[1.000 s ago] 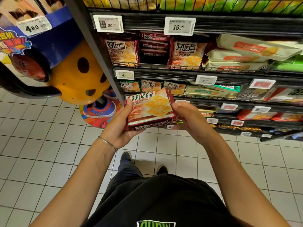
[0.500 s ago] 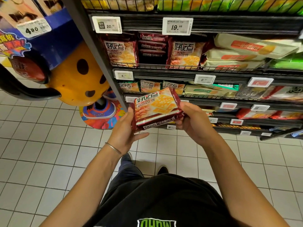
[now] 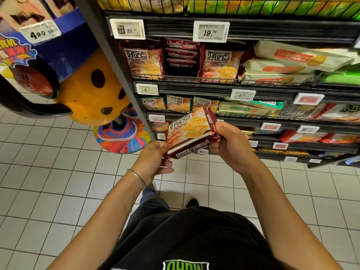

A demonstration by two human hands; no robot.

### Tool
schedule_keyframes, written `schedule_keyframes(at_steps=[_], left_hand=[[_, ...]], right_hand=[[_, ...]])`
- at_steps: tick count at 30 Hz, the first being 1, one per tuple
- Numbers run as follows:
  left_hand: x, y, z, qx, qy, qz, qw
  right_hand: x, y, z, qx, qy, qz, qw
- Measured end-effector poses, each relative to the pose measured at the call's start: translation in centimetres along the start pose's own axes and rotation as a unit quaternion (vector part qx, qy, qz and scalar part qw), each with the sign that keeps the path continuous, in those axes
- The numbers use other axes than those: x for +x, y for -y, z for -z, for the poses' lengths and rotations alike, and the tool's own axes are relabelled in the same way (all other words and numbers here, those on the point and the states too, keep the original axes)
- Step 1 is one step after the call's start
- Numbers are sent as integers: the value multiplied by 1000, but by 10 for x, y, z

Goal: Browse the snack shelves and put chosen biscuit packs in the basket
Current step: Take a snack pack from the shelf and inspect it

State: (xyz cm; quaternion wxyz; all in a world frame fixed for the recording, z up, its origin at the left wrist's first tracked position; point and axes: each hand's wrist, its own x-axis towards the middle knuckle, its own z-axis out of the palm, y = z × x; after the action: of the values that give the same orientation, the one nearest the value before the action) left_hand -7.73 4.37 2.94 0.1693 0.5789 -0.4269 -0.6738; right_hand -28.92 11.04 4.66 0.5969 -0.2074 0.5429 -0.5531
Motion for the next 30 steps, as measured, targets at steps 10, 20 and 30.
schedule_keyframes(at_steps=[10, 20, 30], left_hand=[[1, -19, 10, -63, -8, -88, 994], [-1, -26, 16, -102, 21, -123, 987], [-5, -27, 9, -114, 31, -59, 991]], right_hand=[[-2, 8, 12, -189, -29, -20, 981], [-1, 2, 9, -110, -50, 20, 992], [-6, 11, 11, -8, -1, 34, 999]])
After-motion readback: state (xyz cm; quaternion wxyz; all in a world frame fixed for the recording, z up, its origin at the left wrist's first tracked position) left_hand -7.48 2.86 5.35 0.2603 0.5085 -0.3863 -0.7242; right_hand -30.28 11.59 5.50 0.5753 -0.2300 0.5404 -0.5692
